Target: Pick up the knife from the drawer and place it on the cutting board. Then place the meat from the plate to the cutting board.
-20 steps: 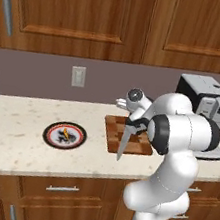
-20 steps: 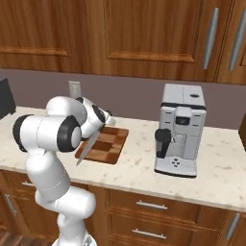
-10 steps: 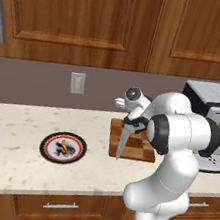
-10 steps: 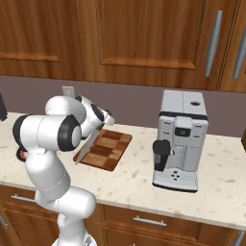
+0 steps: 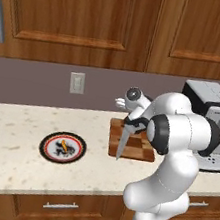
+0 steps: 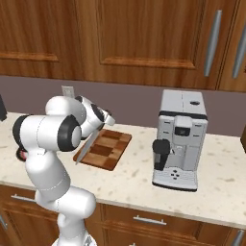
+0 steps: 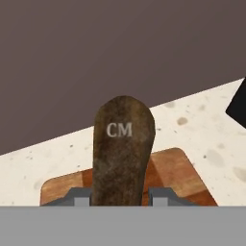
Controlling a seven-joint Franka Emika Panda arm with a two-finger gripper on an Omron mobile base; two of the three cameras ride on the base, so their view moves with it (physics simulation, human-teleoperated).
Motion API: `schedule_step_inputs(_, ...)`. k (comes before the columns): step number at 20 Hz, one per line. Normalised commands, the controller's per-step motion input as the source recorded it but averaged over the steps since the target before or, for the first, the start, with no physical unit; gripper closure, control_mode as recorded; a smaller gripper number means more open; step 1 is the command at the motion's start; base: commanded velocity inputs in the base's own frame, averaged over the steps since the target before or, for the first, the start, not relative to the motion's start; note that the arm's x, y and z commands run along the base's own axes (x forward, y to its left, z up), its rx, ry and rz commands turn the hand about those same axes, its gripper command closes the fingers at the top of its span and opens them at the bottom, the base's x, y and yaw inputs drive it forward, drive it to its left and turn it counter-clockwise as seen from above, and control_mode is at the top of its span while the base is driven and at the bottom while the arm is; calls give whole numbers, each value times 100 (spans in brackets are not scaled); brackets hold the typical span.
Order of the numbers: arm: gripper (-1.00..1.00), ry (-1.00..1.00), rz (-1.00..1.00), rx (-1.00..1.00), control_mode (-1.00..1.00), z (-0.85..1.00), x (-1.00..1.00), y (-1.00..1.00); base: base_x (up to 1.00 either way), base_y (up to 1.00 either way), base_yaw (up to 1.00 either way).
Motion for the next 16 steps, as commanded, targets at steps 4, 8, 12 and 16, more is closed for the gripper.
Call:
schedule_step_inputs(4, 100, 0, 0, 0, 100, 0, 0, 0, -1, -26, 0)
schedule_step_inputs(8, 100, 0, 0, 0, 100, 0, 0, 0, 0, -25, 0)
schedule_step_inputs(12, 100, 0, 0, 0, 100, 0, 0, 0, -1, -23, -1)
schedule_step_inputs(16, 100, 0, 0, 0, 100, 0, 0, 0, 0, -3, -13)
